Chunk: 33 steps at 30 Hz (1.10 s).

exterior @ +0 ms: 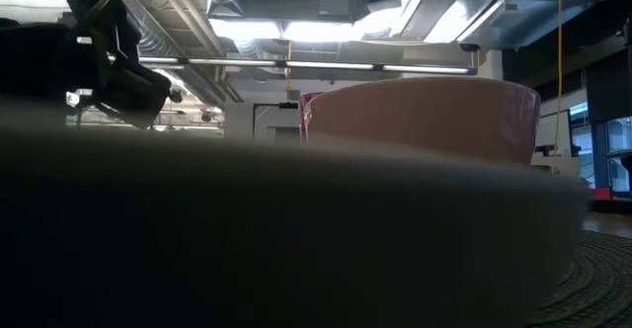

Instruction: Arrange a breakfast setting

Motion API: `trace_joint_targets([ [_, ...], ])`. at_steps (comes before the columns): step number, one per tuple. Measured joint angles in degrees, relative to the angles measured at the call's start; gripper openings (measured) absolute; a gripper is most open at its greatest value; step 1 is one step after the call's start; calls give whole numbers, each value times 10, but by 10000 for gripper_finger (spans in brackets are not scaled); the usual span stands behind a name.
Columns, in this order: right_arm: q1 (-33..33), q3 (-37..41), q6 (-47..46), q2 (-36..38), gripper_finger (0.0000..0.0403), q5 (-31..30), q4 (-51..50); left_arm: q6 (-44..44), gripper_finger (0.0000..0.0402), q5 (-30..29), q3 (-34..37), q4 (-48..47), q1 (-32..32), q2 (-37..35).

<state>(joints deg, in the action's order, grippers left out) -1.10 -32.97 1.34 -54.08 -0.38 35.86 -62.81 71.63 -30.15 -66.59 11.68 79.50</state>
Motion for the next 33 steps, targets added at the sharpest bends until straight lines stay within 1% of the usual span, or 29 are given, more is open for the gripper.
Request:
trace_joint_targets([
  [9,0,0,0,0,46,0,0,-2,397,6,-8,-4,2,0],
  [19,0,0,0,0,46,0,0,-16,397,11,-16,-23,-33,0],
  [33,0,0,0,0,46,0,0,-29,397,18,-16,-15,-33,0],
])
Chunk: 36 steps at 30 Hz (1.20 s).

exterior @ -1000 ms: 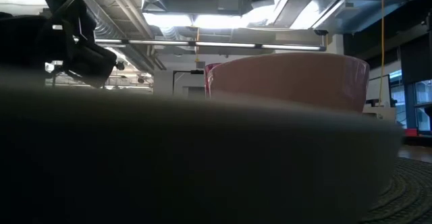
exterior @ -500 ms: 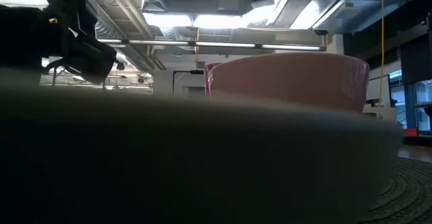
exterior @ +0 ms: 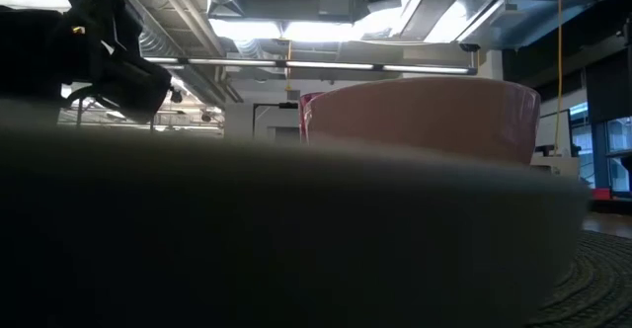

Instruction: Arrange a breakfast setting

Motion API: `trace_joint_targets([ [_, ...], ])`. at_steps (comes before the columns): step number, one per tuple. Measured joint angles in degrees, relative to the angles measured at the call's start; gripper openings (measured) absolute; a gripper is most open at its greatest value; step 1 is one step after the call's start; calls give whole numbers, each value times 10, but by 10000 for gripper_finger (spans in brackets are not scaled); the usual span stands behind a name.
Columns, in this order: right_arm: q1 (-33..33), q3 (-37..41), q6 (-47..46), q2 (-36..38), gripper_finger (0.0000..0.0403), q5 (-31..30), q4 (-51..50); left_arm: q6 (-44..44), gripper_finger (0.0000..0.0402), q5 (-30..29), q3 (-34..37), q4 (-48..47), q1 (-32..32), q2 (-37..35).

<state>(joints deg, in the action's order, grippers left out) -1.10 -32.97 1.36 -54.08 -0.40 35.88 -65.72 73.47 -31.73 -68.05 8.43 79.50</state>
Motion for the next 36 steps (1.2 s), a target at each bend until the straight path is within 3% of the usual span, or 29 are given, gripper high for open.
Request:
trace_joint_targets([
  [12,0,0,-24,0,46,0,0,-34,397,-4,-14,-4,-78,0],
  [19,0,0,-24,0,46,0,0,-47,384,2,-14,41,-68,0],
  [25,0,0,-26,0,46,10,0,-56,334,2,-13,54,-46,0],
  [36,0,0,-42,0,46,31,0,-56,202,-2,-13,54,-52,0],
])
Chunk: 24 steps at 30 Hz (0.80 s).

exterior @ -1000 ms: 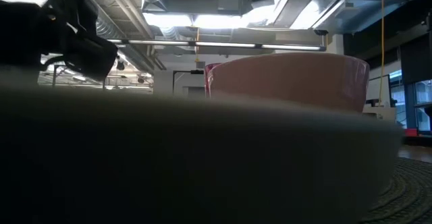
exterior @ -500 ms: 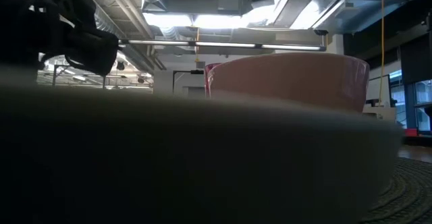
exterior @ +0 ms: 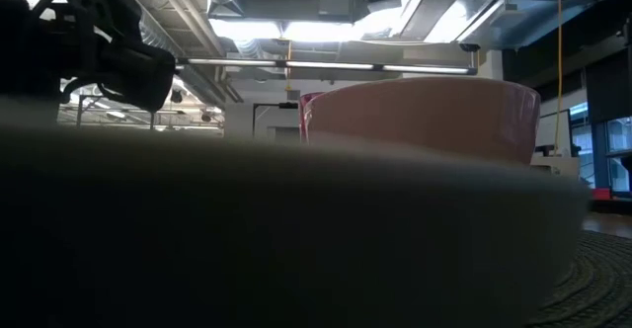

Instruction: Arrange a breakfast setting

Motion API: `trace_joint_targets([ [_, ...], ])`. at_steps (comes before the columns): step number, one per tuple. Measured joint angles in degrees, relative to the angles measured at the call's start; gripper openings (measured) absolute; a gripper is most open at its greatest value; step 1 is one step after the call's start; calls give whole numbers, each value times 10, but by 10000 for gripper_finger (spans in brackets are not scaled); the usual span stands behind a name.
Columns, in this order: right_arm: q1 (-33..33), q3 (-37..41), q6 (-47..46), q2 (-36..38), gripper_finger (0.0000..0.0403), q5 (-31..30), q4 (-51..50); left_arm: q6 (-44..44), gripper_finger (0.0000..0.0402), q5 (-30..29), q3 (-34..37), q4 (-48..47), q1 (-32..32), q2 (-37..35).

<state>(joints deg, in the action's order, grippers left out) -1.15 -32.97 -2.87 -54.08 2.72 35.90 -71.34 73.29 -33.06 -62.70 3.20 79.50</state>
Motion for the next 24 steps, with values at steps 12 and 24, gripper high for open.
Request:
trace_joint_targets([
  [12,0,0,-1,0,46,10,0,24,119,-14,1,6,77,0],
  [24,0,0,-6,0,46,25,2,60,119,-29,1,1,192,0],
])
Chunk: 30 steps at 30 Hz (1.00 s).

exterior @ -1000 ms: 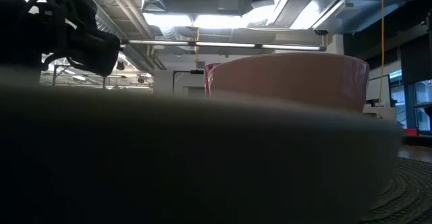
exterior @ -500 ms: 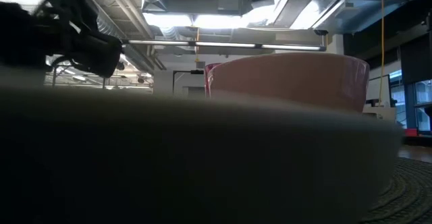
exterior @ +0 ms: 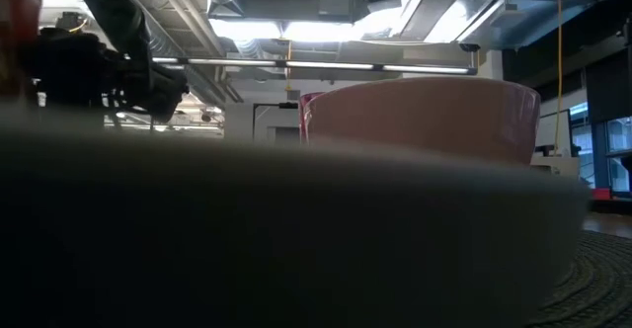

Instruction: Arrange a breakfast setting

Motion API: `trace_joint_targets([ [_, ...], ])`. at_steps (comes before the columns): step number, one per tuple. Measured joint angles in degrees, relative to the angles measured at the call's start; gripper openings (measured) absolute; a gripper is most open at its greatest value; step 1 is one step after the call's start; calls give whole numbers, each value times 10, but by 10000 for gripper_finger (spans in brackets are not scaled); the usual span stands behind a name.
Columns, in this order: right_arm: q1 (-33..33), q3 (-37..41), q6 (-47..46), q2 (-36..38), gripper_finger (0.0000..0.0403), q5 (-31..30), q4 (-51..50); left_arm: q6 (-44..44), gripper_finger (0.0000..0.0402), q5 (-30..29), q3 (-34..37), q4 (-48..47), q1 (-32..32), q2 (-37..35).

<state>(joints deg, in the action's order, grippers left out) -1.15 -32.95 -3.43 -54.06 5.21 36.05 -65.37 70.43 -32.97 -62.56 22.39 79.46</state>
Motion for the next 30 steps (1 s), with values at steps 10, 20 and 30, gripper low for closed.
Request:
trace_joint_targets([
  [10,0,0,0,0,46,0,0,116,106,-23,0,-144,78,0],
  [20,0,0,0,0,46,0,-1,231,104,31,-26,-275,130,0],
  [30,0,0,6,0,46,-16,-1,219,103,36,-44,-273,177,4],
])
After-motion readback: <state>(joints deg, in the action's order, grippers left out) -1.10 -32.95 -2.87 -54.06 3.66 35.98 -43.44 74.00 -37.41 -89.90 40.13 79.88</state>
